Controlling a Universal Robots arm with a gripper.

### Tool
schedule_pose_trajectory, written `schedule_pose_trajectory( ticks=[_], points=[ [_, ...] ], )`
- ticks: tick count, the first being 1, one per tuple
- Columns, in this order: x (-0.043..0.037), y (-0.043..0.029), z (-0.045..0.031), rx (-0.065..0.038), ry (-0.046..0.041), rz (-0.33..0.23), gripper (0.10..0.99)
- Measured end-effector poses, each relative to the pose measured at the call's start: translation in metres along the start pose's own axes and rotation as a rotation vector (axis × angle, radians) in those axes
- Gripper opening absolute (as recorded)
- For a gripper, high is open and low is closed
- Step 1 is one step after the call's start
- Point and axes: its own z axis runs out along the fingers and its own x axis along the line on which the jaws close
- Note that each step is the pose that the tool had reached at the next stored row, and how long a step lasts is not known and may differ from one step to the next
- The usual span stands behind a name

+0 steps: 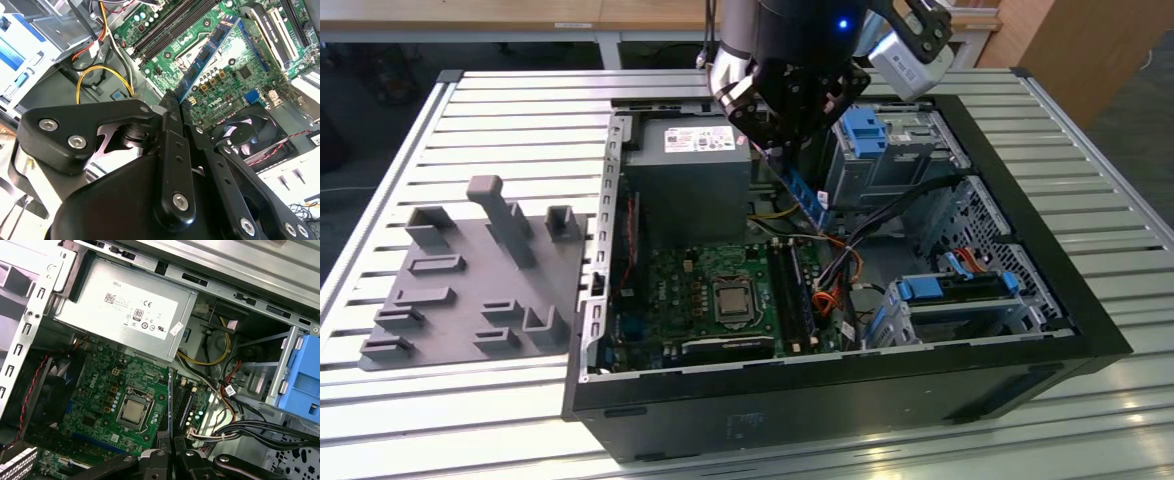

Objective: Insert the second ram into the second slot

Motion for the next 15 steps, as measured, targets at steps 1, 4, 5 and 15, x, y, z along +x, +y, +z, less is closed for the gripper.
schedule_pose_trajectory(
  ticks=[1, 4, 5, 15],
  points=[
    [0.0, 0.0, 0.0001, 0.0, -0.0001, 0.001, 0.137],
    [0.0, 0.0, 0.0001, 0.0, -0.0002, 0.005, 0.137],
    [0.0, 0.0, 0.0002, 0.0, -0.0003, 0.007, 0.137],
    [0.0, 0.0, 0.0006, 0.0, -0.0007, 0.018, 0.137]
  ],
)
